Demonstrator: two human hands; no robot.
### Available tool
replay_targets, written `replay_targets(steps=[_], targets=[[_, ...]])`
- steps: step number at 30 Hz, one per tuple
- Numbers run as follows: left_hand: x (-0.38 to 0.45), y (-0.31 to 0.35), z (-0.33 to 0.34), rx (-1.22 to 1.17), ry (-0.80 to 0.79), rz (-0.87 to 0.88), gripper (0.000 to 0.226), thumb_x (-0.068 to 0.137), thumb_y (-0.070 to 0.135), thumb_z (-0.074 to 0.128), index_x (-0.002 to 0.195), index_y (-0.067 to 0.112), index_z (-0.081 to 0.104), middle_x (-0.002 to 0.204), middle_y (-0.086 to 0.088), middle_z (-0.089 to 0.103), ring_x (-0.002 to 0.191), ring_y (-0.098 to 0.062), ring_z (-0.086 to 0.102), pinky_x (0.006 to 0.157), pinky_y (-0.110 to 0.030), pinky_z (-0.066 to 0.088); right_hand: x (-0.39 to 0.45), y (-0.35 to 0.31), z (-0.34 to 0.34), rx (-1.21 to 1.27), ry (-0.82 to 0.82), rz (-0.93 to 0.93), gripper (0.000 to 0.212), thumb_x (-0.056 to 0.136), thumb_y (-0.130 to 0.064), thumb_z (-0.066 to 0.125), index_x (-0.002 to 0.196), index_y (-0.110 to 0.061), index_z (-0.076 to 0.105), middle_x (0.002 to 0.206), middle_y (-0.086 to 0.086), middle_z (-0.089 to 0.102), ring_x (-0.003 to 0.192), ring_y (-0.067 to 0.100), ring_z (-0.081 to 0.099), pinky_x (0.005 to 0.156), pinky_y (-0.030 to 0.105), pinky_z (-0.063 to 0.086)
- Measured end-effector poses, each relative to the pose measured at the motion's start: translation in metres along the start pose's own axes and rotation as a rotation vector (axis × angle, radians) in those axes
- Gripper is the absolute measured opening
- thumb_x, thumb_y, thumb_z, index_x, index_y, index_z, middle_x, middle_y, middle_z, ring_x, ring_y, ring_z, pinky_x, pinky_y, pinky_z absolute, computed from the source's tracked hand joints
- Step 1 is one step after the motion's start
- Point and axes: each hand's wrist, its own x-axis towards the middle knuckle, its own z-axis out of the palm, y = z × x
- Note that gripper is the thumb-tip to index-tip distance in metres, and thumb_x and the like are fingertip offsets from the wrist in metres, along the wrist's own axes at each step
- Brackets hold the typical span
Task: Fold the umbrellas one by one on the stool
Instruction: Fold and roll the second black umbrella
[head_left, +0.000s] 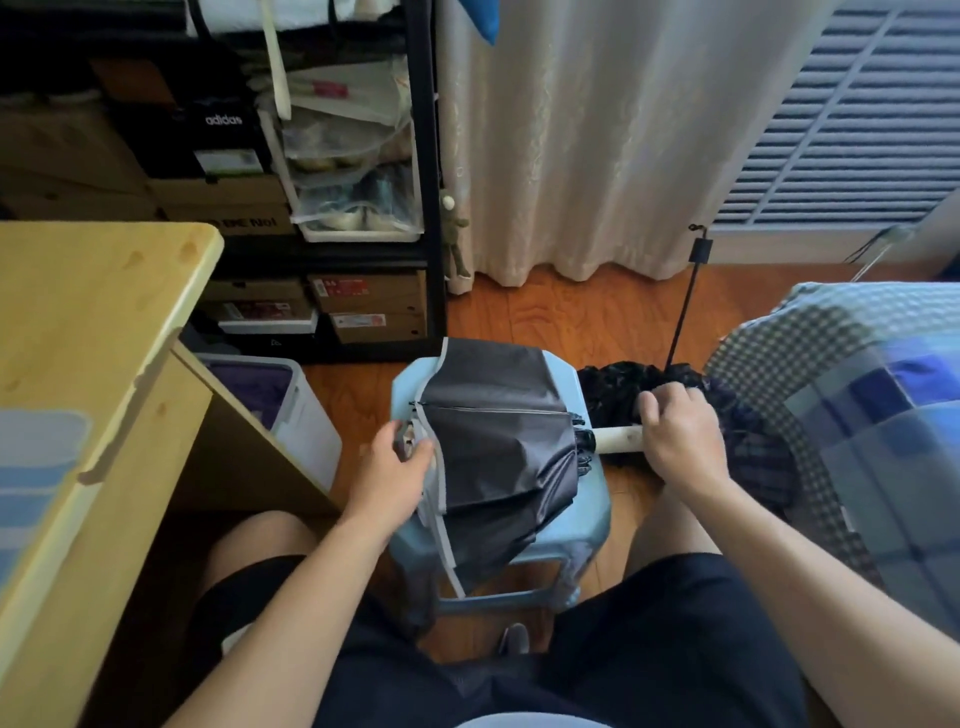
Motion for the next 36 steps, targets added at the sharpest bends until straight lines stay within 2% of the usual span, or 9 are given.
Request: replay_targets(steps=[3, 5, 8, 12, 14, 19, 24, 30, 36], targets=[[-0.033, 0.005, -0.013, 0.093, 0.184, -0.002, 0.033, 0.099, 0.055, 0.050, 0.101, 0.025, 0.062, 0.109, -0.002, 0.063, 0.098, -0.021, 0.062, 0.085, -0.042, 0.054, -0.042, -0.023, -0.010, 0.224, 0.005, -0.098, 0.019, 0.102, -0.022, 0.057, 0.090, -0.012, 0.068, 0.087, -0.002, 0.056, 0.083, 0.016, 0.052, 0.071, 0.029, 0.033], [-0.064, 0.018, -0.019, 0.076, 0.091, -0.057, 0.044, 0.103, 0.055, 0.043, 0.088, 0.020, 0.066, 0.093, -0.003, 0.066, 0.086, -0.017, 0.060, 0.072, -0.034, 0.048, -0.074, -0.032, -0.004, 0.286, -0.130, -0.123, 0.016, 0.099, -0.020, 0.062, 0.087, -0.019, 0.072, 0.087, -0.007, 0.059, 0.083, 0.009, 0.054, 0.072, 0.025, 0.036], [-0.089, 0.030, -0.015, 0.049, -0.143, -0.144, 0.053, 0.103, 0.056, 0.045, 0.089, 0.013, 0.073, 0.087, -0.002, 0.069, 0.084, -0.015, 0.062, 0.068, -0.030, 0.043, -0.099, -0.039, 0.019, 0.363, -0.243, -0.058, 0.017, 0.096, -0.015, 0.061, 0.096, -0.022, 0.077, 0.096, -0.007, 0.061, 0.088, 0.008, 0.058, 0.077, 0.027, 0.040], [-0.094, 0.035, -0.008, -0.016, -0.092, -0.071, 0.035, 0.099, 0.044, 0.062, 0.087, 0.012, 0.071, 0.077, 0.001, 0.068, 0.079, -0.014, 0.064, 0.063, -0.026, 0.046, -0.100, -0.047, 0.032, 0.520, -0.159, 0.040, 0.020, 0.096, -0.011, 0.061, 0.105, -0.024, 0.073, 0.103, -0.004, 0.061, 0.090, 0.010, 0.060, 0.074, 0.019, 0.042], [-0.095, 0.040, -0.009, -0.080, -0.045, -0.044, 0.021, 0.099, 0.035, 0.065, 0.085, 0.019, 0.070, 0.083, 0.003, 0.070, 0.086, -0.011, 0.064, 0.065, -0.023, 0.045, -0.099, -0.050, 0.029, 0.587, -0.132, 0.032, 0.028, 0.095, -0.004, 0.059, 0.108, -0.027, 0.069, 0.101, -0.004, 0.057, 0.088, 0.011, 0.059, 0.075, 0.016, 0.043], [-0.094, 0.049, -0.012, -0.282, 0.061, 0.092, 0.020, 0.098, 0.032, 0.064, 0.082, 0.021, 0.068, 0.079, 0.002, 0.068, 0.086, -0.016, 0.065, 0.075, -0.029, 0.052, -0.087, -0.047, 0.031, 0.641, -0.123, 0.052, 0.031, 0.090, -0.003, 0.062, 0.112, -0.024, 0.068, 0.113, -0.001, 0.063, 0.097, 0.014, 0.063, 0.088, 0.032, 0.055], [-0.082, 0.064, -0.019, -0.362, 0.051, 0.222, 0.015, 0.101, 0.033, 0.061, 0.091, 0.025, 0.069, 0.089, 0.000, 0.072, 0.090, -0.015, 0.069, 0.088, -0.037, 0.057, -0.076, -0.044, 0.030, 0.596, -0.136, -0.053, 0.032, 0.093, -0.001, 0.064, 0.122, -0.015, 0.068, 0.113, -0.004, 0.056, 0.099, 0.003, 0.056, 0.079, 0.003, 0.043], [-0.071, 0.063, -0.026, -0.366, -0.015, 0.213, 0.015, 0.103, 0.036, 0.057, 0.094, 0.029, 0.067, 0.095, -0.006, 0.073, 0.099, -0.028, 0.070, 0.095, -0.058, 0.055, -0.062, -0.036, 0.030, 0.665, -0.195, -0.099, 0.043, 0.094, 0.000, 0.064, 0.126, -0.028, 0.070, 0.118, -0.004, 0.055, 0.110, 0.018, 0.060, 0.095, 0.033, 0.055], [-0.073, 0.062, -0.026, -0.374, -0.016, 0.177, 0.019, 0.105, 0.038, 0.054, 0.092, 0.030, 0.066, 0.096, -0.012, 0.070, 0.100, -0.037, 0.066, 0.092, -0.061, 0.055, -0.057, -0.033, 0.019, 0.653, -0.284, -0.193, 0.037, 0.092, -0.001, 0.070, 0.117, -0.029, 0.072, 0.124, -0.006, 0.057, 0.126, 0.015, 0.049, 0.105, 0.021, 0.043]])
